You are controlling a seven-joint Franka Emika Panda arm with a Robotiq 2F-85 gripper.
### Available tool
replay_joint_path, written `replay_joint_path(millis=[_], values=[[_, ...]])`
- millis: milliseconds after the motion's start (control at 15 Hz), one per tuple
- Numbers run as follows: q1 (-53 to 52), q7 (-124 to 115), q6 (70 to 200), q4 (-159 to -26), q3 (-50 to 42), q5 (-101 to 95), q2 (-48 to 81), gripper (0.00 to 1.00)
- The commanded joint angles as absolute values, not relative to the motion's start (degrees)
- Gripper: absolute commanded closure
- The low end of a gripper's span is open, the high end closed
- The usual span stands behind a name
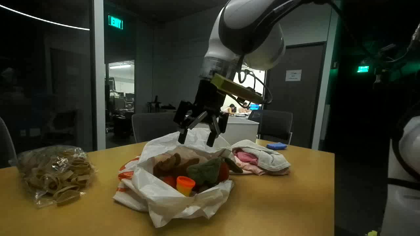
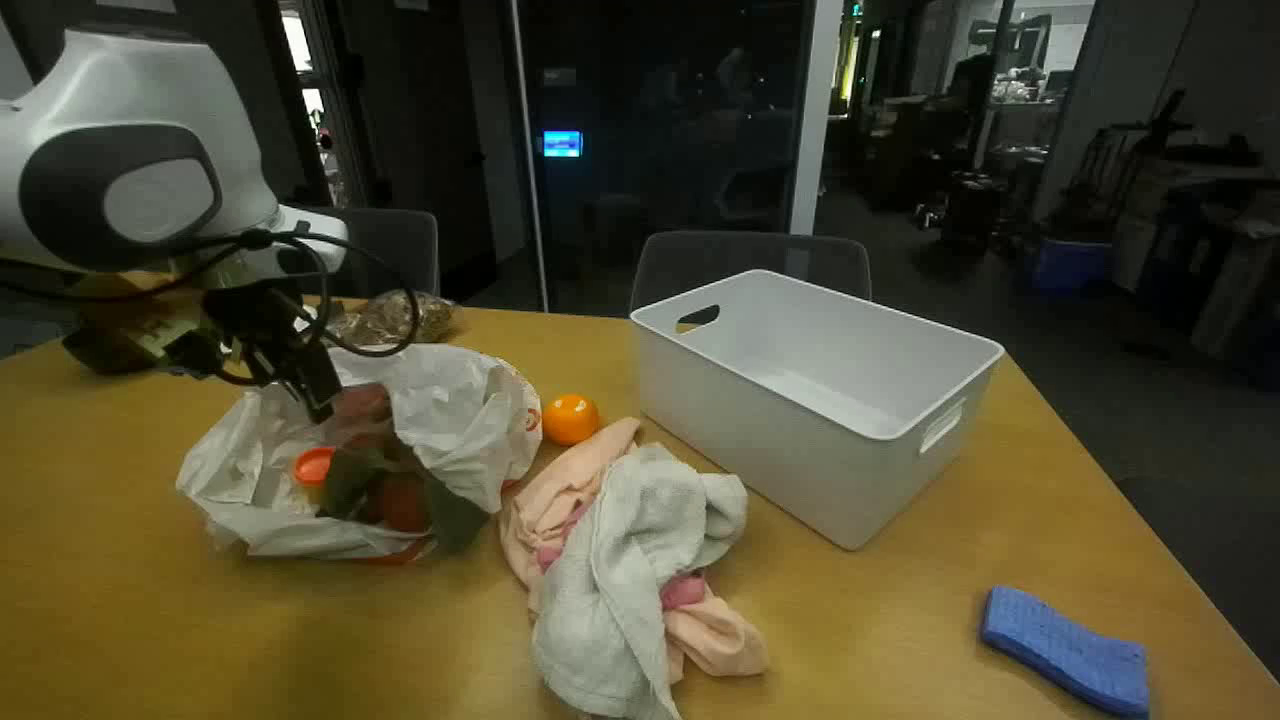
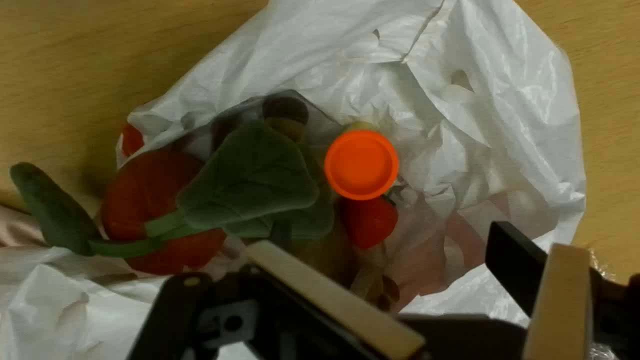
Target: Move all the objects from the plastic bag and place them on the table top
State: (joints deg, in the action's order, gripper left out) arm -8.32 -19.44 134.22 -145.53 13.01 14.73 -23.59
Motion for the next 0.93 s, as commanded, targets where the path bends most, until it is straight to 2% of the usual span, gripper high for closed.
replay_joint_path(millis=[0, 867], values=[[-8.7, -19.6, 134.1, -145.2, 12.6, 14.5, -23.6, 0.0], [-8.7, -19.6, 134.1, -144.6, 12.6, 14.5, -23.6, 0.0]])
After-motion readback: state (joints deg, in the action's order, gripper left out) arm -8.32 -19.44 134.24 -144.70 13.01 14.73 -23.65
